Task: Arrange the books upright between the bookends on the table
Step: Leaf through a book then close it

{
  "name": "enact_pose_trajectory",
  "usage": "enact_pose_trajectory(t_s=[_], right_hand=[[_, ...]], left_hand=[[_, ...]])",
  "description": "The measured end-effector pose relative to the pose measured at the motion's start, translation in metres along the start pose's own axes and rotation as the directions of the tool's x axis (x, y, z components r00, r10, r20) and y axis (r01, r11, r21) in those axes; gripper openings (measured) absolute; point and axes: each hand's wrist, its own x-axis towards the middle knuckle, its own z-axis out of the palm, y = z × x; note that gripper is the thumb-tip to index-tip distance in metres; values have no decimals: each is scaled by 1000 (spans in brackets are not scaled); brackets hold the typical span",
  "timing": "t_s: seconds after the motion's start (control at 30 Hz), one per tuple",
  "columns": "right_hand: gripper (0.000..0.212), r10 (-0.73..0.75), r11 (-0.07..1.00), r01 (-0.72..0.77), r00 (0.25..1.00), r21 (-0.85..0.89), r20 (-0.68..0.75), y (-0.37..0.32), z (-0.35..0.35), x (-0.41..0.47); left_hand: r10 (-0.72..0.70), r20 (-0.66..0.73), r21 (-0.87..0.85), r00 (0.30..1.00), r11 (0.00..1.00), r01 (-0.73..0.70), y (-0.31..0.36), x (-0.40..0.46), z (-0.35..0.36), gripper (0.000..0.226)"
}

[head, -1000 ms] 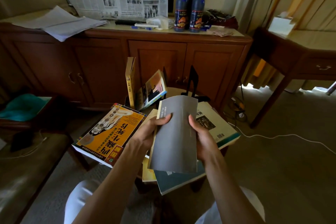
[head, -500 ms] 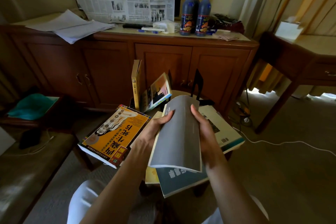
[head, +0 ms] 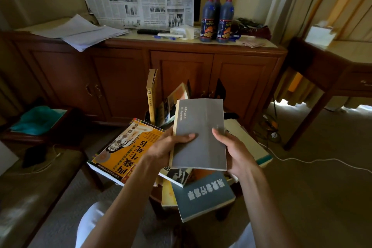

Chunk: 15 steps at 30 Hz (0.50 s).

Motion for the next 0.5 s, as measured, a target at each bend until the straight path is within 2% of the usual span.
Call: enact_pose_trajectory(t_s=[0.1, 0.2, 0.27, 0.3, 0.4, 0.5], right_hand=[[41, 33, 993, -36, 999, 114, 32, 2, 6, -6], [43, 6, 939, -50, 992, 339, 128, 16, 17, -10], [41, -29, 913, -50, 982, 406, 186, 25, 20, -11], [38, -33, 925, -42, 981, 377, 191, 23, 19, -11], [35, -6, 994, -7, 993, 109, 120, 3, 13, -13], [33, -11, 999, 3, 984, 44, 177, -4, 10, -13]], left_hand=[[-2, -18, -126, 1000, 992, -1, -5, -1, 6, 67], [2, 90, -295, 996, 955, 25, -15, 0, 12, 70], [32, 126, -286, 992, 958, 5, -13, -3, 11, 69], [37, 111, -238, 993, 971, -10, -8, -6, 9, 71], [39, 27, -94, 999, 995, -36, 9, -15, -6, 91], [41, -8, -127, 999, 991, -41, 11, -18, -13, 97]])
